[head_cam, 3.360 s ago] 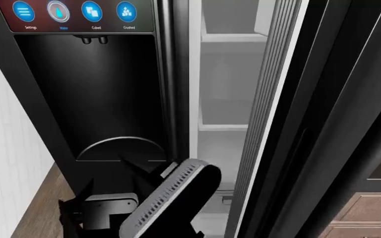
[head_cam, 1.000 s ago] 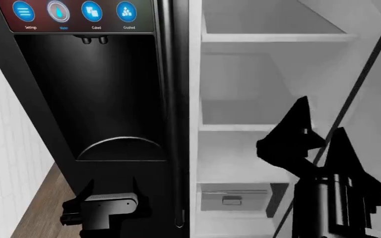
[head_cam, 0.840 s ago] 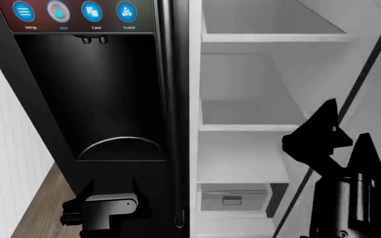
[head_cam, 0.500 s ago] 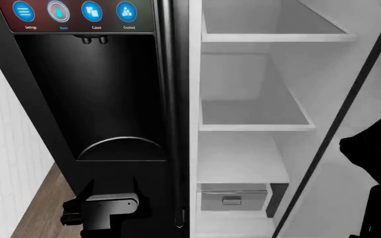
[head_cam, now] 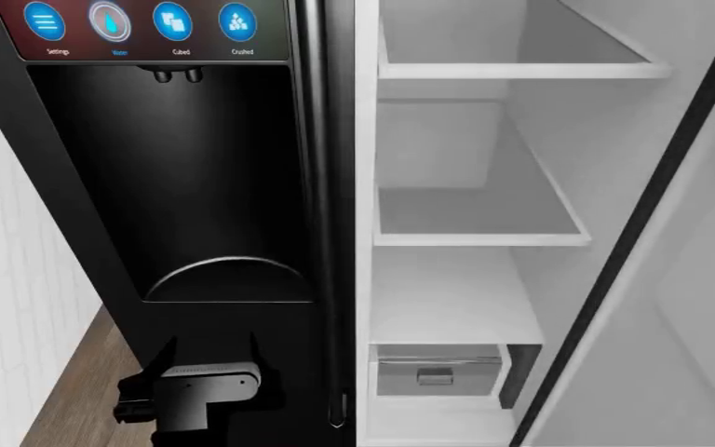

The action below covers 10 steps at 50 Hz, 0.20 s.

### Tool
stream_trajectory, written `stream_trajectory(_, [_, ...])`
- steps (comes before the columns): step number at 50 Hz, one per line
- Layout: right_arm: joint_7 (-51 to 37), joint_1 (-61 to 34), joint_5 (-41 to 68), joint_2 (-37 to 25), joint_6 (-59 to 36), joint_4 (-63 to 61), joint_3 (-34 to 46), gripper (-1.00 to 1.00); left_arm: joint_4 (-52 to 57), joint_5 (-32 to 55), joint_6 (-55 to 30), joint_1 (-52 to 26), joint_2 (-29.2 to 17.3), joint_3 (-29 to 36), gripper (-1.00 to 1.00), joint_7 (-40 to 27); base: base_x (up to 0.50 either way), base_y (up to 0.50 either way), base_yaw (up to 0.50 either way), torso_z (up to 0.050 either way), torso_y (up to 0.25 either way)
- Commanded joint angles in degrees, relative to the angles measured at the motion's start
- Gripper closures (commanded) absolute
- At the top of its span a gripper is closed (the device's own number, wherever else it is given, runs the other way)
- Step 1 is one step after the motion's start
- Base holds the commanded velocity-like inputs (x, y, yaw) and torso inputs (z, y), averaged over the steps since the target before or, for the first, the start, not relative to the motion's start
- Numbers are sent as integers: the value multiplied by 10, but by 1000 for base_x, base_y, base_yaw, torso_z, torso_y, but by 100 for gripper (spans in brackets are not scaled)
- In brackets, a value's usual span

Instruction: Open the fridge door

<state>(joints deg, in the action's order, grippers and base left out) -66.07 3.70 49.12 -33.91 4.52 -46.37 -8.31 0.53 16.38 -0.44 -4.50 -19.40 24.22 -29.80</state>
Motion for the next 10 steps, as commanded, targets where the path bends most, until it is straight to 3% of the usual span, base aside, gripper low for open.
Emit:
stream_trajectory(1, [15, 15, 17, -12, -1, 1, -36, -100, -7, -2, 10, 2, 9, -11, -100, 16, 0, 0, 0, 0, 0])
stream_trajectory(10, [18, 4, 16, -9, -6, 9, -27, -100, -7, -2, 10, 2, 9, -10, -100, 15, 0, 0, 0, 0, 0])
